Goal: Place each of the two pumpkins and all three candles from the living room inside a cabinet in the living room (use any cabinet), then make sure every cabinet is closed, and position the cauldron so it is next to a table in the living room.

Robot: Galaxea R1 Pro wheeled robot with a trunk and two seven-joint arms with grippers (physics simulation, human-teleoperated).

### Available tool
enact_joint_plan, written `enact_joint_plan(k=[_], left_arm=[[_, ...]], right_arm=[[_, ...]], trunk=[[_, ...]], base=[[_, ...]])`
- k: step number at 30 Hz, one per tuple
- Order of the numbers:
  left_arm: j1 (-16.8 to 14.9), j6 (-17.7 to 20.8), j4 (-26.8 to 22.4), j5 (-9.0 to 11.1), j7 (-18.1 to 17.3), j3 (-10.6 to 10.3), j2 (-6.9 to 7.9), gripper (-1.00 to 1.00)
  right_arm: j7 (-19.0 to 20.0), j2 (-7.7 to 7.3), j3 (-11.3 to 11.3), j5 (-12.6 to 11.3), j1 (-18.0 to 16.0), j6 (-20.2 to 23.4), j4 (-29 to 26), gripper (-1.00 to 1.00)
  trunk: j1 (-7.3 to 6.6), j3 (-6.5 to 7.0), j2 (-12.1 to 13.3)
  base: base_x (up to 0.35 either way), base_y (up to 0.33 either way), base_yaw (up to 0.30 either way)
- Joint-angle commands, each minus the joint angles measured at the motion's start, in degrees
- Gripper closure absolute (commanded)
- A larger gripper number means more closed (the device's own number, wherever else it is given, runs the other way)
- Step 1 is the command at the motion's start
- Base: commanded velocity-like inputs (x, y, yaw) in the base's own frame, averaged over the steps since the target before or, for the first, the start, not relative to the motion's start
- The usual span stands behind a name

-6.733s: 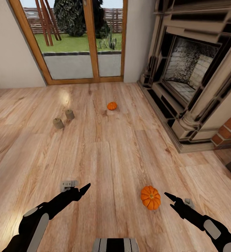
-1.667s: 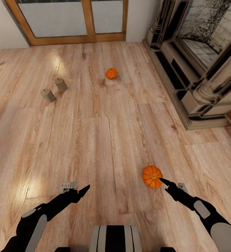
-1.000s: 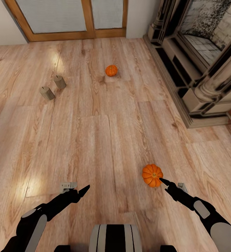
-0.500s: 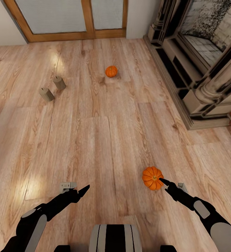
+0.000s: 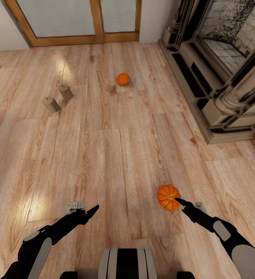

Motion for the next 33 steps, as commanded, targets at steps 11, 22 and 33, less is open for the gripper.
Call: enact_joint_plan(k=[11, 22, 33], left_arm=[[0.0, 0.4, 0.0, 0.4, -0.1, 0.1, -0.01, -1.0], [0.0, 0.5, 0.0, 0.4, -0.1, 0.1, -0.01, -1.0], [0.0, 0.4, 0.0, 0.4, -0.1, 0.1, -0.01, -1.0]], right_arm=[[-0.4, 0.09, -0.2, 0.3, -0.1, 0.5, 0.0, -1.0], [-0.4, 0.14, -0.2, 0.3, -0.2, 0.5, 0.0, -1.0], [-0.5, 0.14, -0.2, 0.4, -0.2, 0.5, 0.0, -1.0]], trunk=[[-0.01, -0.03, 0.0], [-0.01, -0.03, 0.0], [-0.01, -0.03, 0.0]], base=[[0.0, 0.016, 0.0], [0.0, 0.044, 0.0], [0.0, 0.007, 0.0]])
